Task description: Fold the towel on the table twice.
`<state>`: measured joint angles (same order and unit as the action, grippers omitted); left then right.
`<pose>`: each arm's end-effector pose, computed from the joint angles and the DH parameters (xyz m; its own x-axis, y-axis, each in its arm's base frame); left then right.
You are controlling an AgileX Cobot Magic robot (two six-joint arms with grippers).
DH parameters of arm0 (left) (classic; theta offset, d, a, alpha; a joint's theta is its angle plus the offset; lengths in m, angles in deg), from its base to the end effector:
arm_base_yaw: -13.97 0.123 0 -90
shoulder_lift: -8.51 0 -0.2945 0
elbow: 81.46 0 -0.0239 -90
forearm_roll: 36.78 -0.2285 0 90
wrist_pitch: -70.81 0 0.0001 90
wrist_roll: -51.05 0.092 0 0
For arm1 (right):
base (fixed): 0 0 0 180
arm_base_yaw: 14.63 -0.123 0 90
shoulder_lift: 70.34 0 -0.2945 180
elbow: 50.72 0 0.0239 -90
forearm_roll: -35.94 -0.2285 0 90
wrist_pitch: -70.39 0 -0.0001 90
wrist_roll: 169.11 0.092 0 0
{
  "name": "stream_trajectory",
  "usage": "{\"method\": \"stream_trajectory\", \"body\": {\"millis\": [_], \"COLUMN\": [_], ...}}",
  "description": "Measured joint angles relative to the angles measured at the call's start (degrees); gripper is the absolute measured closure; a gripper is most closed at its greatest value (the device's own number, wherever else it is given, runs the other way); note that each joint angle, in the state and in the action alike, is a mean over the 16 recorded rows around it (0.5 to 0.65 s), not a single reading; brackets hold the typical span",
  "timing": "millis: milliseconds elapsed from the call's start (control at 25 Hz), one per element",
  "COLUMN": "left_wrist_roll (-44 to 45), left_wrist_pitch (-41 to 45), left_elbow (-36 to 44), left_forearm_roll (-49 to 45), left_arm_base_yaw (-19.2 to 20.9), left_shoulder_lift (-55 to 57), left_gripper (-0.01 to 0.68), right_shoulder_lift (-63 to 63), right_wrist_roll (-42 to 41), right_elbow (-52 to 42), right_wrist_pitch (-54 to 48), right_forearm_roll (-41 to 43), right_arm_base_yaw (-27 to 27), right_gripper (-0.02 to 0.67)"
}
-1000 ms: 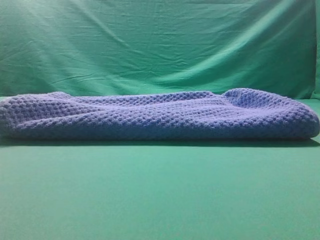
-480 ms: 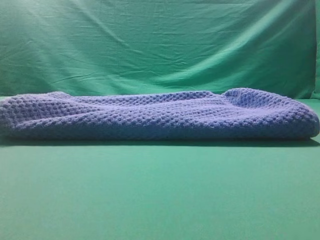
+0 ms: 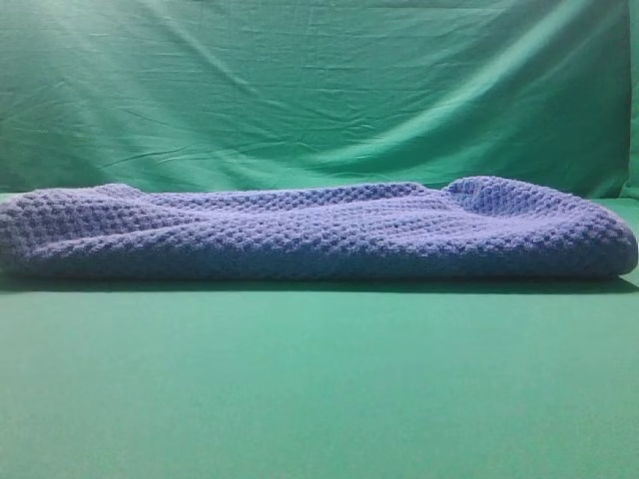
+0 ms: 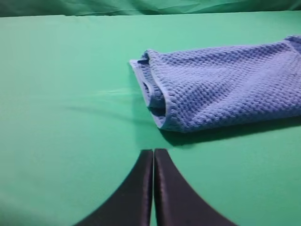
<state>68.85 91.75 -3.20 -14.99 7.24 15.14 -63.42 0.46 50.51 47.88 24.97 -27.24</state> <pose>0.0196 -0.0146 0.1783 -0.2589 -0.0160 -0.9658 0.2319 0.9696 -0.0782 0.0190 0.0111 0.1713 -0.2974 -0.0715 -0.9521 -0.2869 0.9578 0.0177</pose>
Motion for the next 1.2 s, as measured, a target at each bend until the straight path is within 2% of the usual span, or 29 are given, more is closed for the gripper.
{"method": "stream_trajectory", "body": {"millis": [240, 440, 1200], "left_wrist_roll": [0.0, 0.0, 0.0], "left_wrist_pitch": [0.0, 0.0, 0.0], "left_elbow": [0.0, 0.0, 0.0], "left_forearm_roll": [0.0, 0.0, 0.0], "left_arm_base_yaw": [3.6, 4.7, 4.7], "left_shoulder_lift": [0.0, 0.0, 0.0], "left_gripper": [0.673, 0.673, 0.673], "right_shoulder_lift": [0.0, 0.0, 0.0], "right_wrist_roll": [0.0, -0.1, -0.1], "right_elbow": [0.0, 0.0, 0.0], "right_wrist_pitch": [0.0, 0.0, 0.0], "right_forearm_roll": [0.0, -0.1, -0.1], "right_arm_base_yaw": [9.3, 13.9, 15.1], "right_gripper": [0.649, 0.649, 0.649]}}
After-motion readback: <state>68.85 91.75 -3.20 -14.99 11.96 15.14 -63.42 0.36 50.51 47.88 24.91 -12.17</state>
